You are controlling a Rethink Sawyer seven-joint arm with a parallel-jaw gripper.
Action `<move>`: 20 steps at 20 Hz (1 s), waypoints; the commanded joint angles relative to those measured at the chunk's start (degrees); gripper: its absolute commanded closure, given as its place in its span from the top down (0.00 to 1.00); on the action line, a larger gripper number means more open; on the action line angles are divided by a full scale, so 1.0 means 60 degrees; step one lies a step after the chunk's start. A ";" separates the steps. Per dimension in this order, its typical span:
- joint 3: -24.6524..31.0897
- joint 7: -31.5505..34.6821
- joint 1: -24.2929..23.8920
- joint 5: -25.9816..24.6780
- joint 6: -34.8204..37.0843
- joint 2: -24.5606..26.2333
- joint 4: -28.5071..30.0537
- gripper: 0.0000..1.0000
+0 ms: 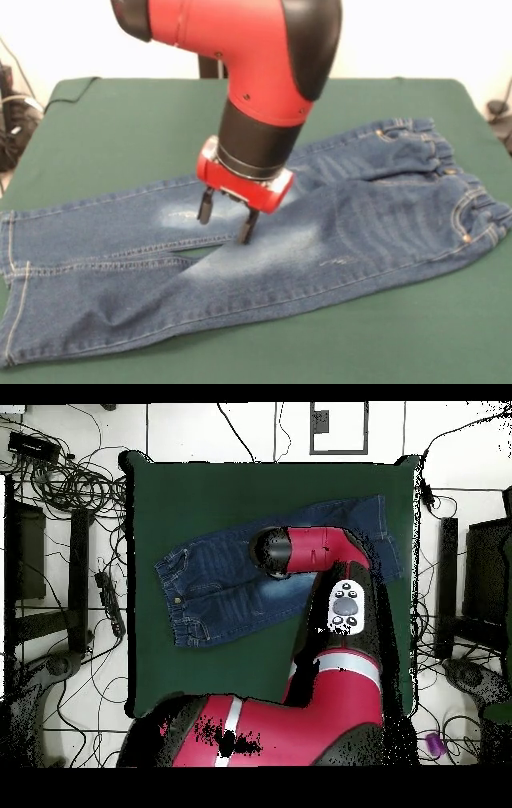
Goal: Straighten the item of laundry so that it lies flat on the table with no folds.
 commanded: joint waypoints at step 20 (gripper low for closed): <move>-0.0205 0.2781 0.1235 0.1502 -0.0270 0.0996 -0.0260 1.00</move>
